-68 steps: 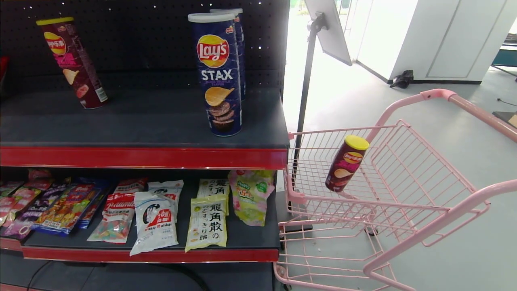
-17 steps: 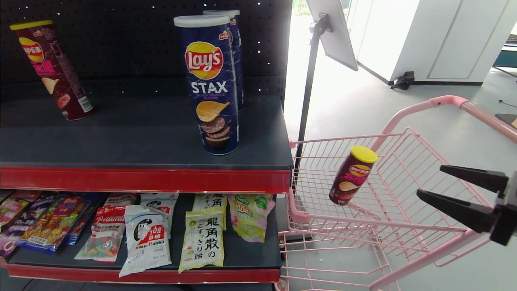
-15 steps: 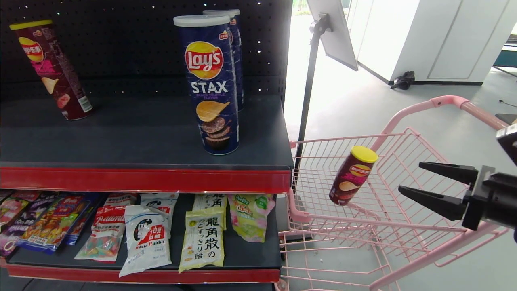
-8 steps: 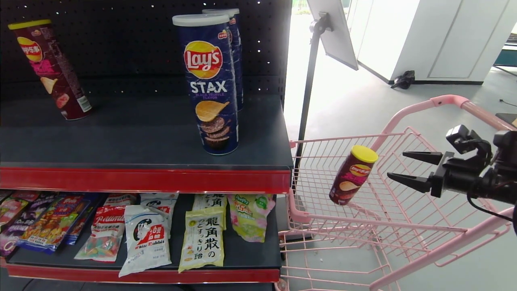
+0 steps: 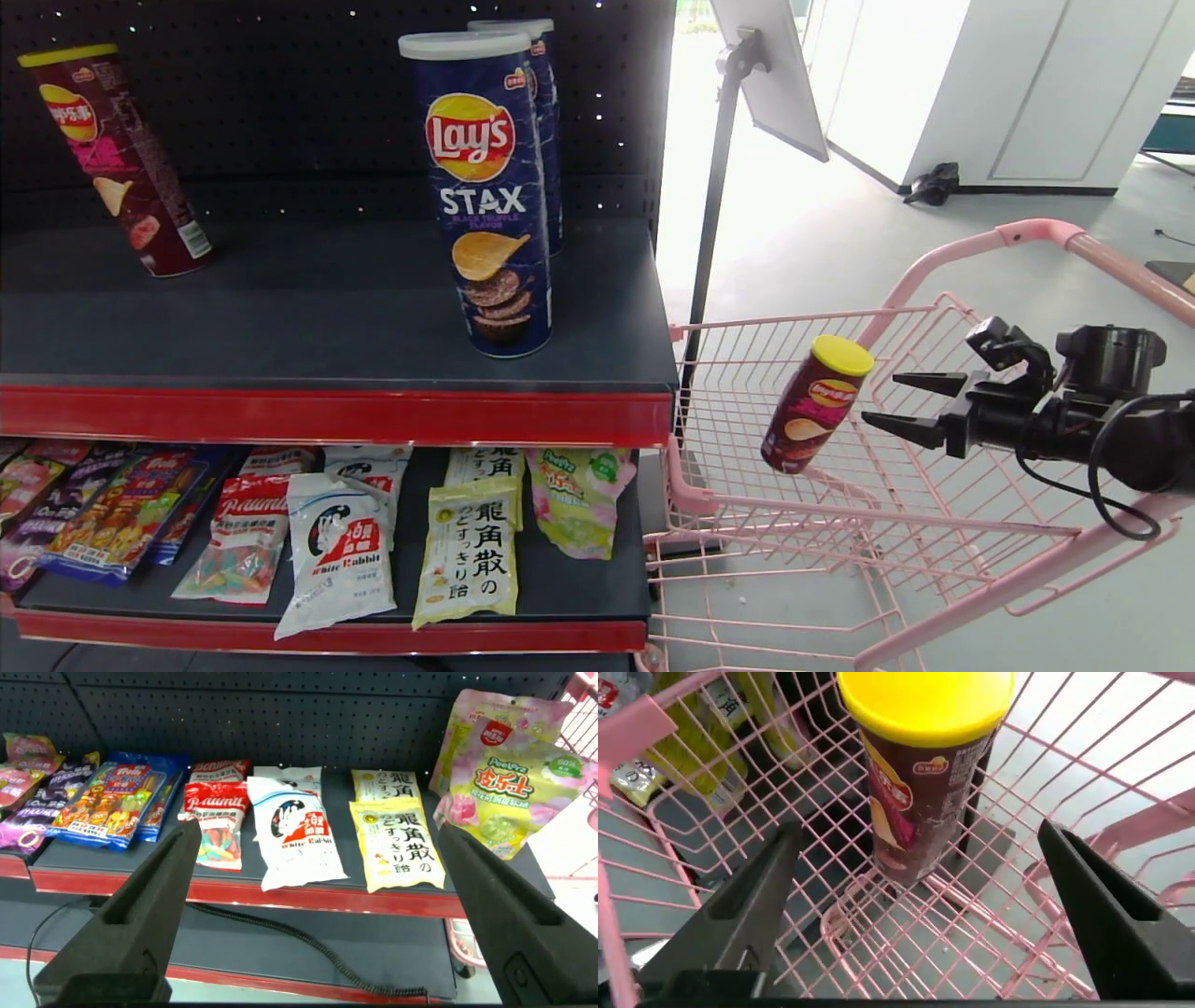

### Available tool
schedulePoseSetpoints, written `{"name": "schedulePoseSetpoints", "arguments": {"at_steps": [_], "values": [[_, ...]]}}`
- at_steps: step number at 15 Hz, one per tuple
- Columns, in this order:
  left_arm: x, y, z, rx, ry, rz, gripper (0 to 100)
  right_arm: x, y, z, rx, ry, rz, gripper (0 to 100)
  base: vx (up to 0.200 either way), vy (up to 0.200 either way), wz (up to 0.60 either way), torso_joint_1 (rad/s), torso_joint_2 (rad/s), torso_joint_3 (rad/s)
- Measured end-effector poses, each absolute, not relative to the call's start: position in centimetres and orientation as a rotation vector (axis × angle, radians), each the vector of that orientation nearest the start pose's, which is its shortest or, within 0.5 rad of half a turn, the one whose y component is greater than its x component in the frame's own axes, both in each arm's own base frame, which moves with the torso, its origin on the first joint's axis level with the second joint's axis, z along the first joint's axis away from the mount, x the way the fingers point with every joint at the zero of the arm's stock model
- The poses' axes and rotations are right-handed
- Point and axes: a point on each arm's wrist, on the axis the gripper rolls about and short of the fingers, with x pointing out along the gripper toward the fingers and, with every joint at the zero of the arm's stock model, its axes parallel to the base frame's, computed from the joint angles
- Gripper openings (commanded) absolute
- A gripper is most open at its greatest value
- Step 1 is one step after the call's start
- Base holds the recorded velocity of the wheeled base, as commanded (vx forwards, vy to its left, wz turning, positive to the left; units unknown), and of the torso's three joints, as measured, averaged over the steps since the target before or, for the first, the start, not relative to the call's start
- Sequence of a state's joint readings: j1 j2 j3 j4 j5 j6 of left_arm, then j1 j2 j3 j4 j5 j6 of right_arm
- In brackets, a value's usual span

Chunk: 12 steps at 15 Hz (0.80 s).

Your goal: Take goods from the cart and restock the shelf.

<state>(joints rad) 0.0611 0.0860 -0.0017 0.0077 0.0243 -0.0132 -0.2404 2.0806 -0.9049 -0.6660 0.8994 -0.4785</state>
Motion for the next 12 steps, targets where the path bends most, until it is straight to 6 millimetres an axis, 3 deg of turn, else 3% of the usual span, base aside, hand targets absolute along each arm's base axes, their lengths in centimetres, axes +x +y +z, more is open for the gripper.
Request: {"name": "schedulePoseSetpoints", "arguments": {"at_steps": [6, 12], "values": [[-1.6, 0.0, 7.7, -0.015, 0.091, 0.086, 100, 39.9, -5.5, 5.4, -0.179, 0.271, 0.797, 100, 0.0, 0.0, 0.0, 0.0, 0.0, 0.0], [-1.6, 0.0, 7.7, -0.015, 0.091, 0.085, 100, 43.3, -1.2, 3.3, -0.168, 0.24, 0.948, 100, 0.0, 0.0, 0.0, 0.0, 0.0, 0.0]]}}
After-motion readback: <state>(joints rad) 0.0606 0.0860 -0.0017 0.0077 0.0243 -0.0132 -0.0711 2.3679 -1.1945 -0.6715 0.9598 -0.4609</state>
